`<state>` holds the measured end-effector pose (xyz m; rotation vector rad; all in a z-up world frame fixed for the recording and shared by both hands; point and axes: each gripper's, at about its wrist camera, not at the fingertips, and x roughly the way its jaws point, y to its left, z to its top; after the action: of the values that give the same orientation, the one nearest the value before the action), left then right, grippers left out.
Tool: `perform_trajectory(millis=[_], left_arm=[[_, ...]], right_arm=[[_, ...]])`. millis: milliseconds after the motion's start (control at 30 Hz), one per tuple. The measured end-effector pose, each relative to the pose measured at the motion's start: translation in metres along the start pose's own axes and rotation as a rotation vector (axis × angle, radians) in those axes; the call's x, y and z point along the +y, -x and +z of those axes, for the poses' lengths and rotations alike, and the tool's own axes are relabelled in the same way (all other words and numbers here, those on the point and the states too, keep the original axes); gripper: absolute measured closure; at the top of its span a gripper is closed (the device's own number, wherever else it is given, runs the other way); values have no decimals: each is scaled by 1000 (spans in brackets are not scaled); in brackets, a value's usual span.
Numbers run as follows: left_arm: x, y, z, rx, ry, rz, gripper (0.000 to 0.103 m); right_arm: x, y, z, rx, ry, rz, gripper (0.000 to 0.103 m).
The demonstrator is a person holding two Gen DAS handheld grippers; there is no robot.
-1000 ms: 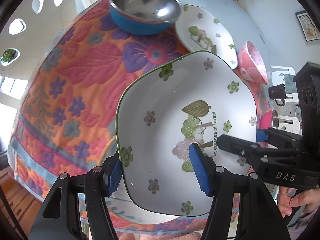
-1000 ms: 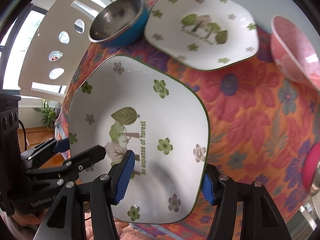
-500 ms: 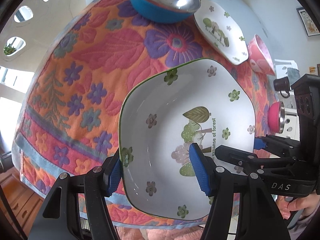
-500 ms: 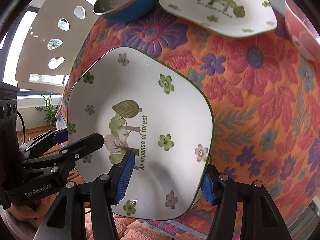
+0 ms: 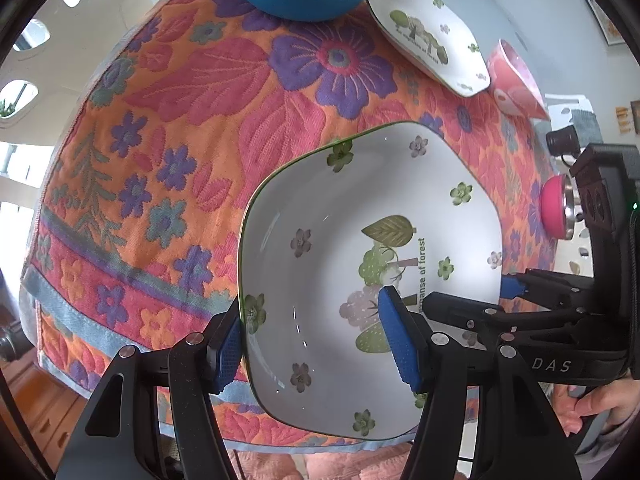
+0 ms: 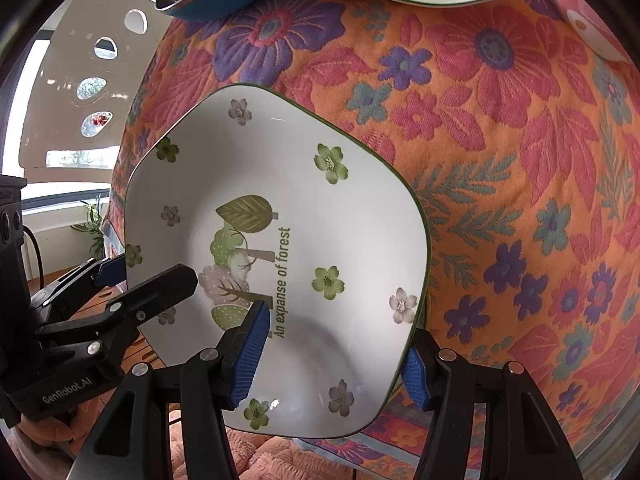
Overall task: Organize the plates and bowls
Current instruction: 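Lift the forest plate with both tools and carry it toward the Sunflower plate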
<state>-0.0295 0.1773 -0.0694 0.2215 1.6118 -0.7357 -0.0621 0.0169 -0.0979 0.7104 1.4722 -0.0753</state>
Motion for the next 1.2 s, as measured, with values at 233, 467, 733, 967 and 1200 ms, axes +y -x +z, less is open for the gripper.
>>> perform_trajectory(millis=[233,467,733,967,1200], left_arm=[[-6,-10,-3,33,-17,20,44],[-11,-14,-2,49,-12,39,44],[-13,-19,-2,82,12,45,44],[-13,-19,-1,99,21,56,44],[-14,-20,-1,107,31,85,44]], right_arm=[[-4,-9,1,17,-12,15,44],[-4,-16,9,36,-18,29,44],[0,-21,6,80,-5,17,44],[2,-24,7,83,-19,14,44],[3,-26,7,90,-18,12,40]])
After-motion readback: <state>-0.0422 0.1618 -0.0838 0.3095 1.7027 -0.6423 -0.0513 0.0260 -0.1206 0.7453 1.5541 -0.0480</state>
